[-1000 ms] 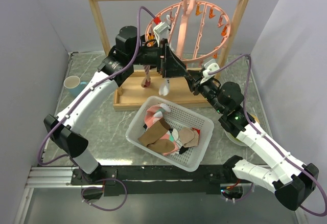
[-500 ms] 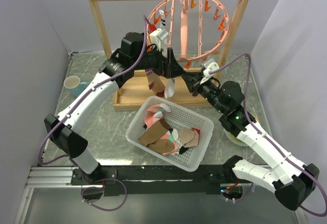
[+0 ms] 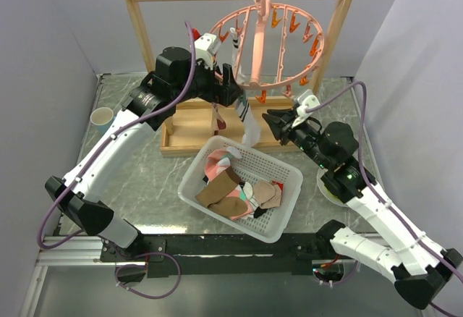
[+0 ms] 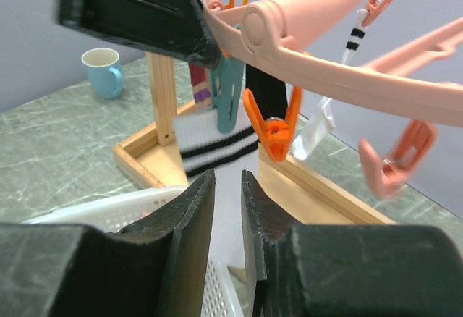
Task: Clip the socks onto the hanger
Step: Adjust the hanger on the clothesline.
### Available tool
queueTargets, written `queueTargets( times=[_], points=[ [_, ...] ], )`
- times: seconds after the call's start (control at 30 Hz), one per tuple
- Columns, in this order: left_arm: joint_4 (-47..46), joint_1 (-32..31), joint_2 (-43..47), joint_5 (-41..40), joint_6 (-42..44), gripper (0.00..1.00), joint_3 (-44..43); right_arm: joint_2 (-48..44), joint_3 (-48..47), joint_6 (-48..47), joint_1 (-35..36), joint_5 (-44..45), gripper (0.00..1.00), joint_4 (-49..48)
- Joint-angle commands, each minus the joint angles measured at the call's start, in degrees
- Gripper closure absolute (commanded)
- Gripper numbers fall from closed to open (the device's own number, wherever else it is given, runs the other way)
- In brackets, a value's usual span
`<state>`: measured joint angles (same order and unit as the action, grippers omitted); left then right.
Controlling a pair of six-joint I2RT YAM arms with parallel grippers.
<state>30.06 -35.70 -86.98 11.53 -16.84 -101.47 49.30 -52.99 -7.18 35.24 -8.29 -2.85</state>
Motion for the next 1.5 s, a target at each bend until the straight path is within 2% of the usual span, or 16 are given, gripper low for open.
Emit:
queueTargets(
  times=[0.0, 0.27, 0.5, 0.53, 0.6, 0.67, 0.73, 0.87, 1.23, 1.47],
  points=[
    [0.08, 0.11, 1.11, -6.78, 4.01, 0.01, 0.04, -4.64, -2.03, -0.82, 0.88, 2.22, 0.71, 2.59],
    [0.26, 4.49, 0.5, -7.84, 3.92, 0.01, -0.22, -8.96, 2.8, -2.84, 0.97, 8.12, 0.68, 3.03],
    [0.35, 8.46, 0.93, -7.14, 2.87, 0.01, -0.04, -4.23, 5.35, -4.77, 0.97, 7.51, 0.56, -7.58],
    [0.26, 8.46, 1.2, -7.14, 2.87, 0.01, -0.04, -3.43, 5.62, -4.95, 1.05, 7.68, 0.48, -9.17],
    [0.26, 8.81, 1.29, -6.96, 2.78, 0.01, 0.05, -0.89, 6.5, -5.91, 1.05, 7.85, 0.43, -12.34],
    [0.26, 8.98, 1.55, -6.96, 2.69, 0.01, 0.04, 1.66, 6.67, -6.53, 0.79, 8.12, 0.27, -15.95],
    [0.35, 9.25, 1.72, -6.7, 2.6, 0.01, 0.13, 2.9, 6.59, -7.23, 0.27, 7.16, 0.2, -18.05],
    [0.35, 9.86, 1.99, -6.35, 2.34, 0.01, 0.48, 4.49, 6.32, -6.88, -1.49, 4.09, 0.11, -20.43],
    [0.87, 11.8, 2.34, -5.03, 1.64, 0.01, 0.22, 5.89, 5.97, -4.86, -7.9, -8.04, 0.11, -22.98],
    [1.31, 12.41, 2.96, -4.32, 1.55, 0.01, 0.4, 9.85, 4.04, 1.19, -9.58, -15.35, 0.27, -25.8]
  ],
)
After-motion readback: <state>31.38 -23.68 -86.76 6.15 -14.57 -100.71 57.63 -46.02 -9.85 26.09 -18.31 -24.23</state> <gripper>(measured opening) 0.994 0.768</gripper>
